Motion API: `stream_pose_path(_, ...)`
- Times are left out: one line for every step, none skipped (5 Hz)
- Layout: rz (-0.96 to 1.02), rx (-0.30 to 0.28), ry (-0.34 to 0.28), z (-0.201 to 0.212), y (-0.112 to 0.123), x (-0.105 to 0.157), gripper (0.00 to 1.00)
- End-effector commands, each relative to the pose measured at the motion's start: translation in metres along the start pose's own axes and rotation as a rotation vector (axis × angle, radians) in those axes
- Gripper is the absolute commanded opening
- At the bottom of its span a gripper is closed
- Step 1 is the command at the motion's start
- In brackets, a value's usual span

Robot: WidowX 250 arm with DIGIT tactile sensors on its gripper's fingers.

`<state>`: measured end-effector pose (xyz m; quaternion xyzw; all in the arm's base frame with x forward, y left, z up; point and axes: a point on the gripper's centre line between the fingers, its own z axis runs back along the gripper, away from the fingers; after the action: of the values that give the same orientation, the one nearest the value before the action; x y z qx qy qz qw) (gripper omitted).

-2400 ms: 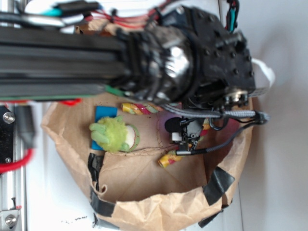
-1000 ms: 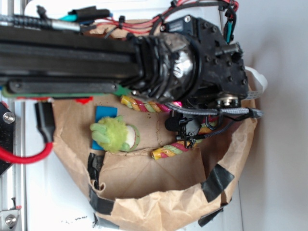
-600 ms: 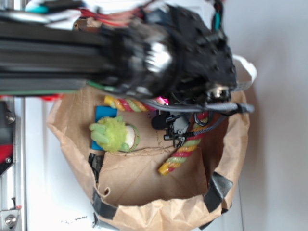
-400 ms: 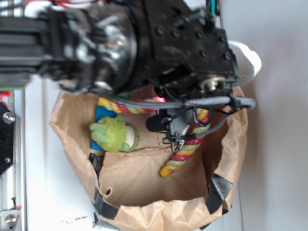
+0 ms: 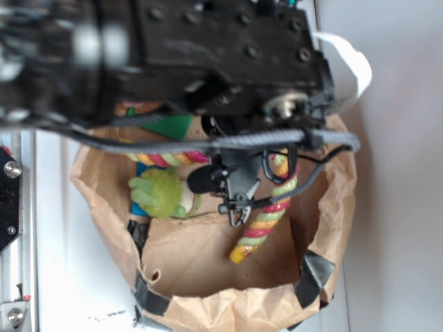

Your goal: Grab the multicolored rope.

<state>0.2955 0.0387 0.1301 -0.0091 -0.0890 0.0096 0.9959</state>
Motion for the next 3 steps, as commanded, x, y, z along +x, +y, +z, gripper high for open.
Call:
stream_pose_path(-0.057, 0.017, -0.117, 0.052, -0.020, -0.001, 0.00)
stream_pose_path(-0.035, 0.069, -0.086, 0.057, -0.032, -0.001, 0.00)
stream_pose_path(-0.039, 0.079, -0.070, 0.062, -0.037, -0.004, 0.00)
